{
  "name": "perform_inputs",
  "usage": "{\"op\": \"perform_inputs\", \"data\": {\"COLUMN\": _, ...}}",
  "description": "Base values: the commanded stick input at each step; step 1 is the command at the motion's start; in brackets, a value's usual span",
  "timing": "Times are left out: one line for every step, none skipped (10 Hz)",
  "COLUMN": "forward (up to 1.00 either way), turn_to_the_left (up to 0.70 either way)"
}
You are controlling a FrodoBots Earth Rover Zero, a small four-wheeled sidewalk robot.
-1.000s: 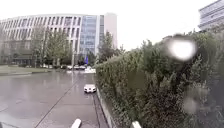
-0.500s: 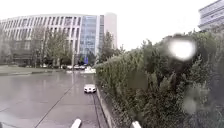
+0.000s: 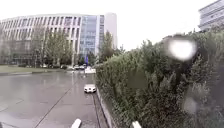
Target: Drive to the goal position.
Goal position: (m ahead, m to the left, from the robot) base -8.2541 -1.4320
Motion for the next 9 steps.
{"op": "perform_inputs", "data": {"forward": 0.07, "turn_to_the_left": 0.0}}
{"op": "perform_inputs", "data": {"forward": 0.06, "turn_to_the_left": 0.0}}
{"op": "perform_inputs", "data": {"forward": 0.06, "turn_to_the_left": 0.0}}
{"op": "perform_inputs", "data": {"forward": 0.06, "turn_to_the_left": 0.0}}
{"op": "perform_inputs", "data": {"forward": 0.06, "turn_to_the_left": 0.0}}
{"op": "perform_inputs", "data": {"forward": 0.06, "turn_to_the_left": 0.0}}
{"op": "perform_inputs", "data": {"forward": 0.06, "turn_to_the_left": 0.0}}
{"op": "perform_inputs", "data": {"forward": 0.06, "turn_to_the_left": 0.0}}
{"op": "perform_inputs", "data": {"forward": 0.06, "turn_to_the_left": 0.0}}
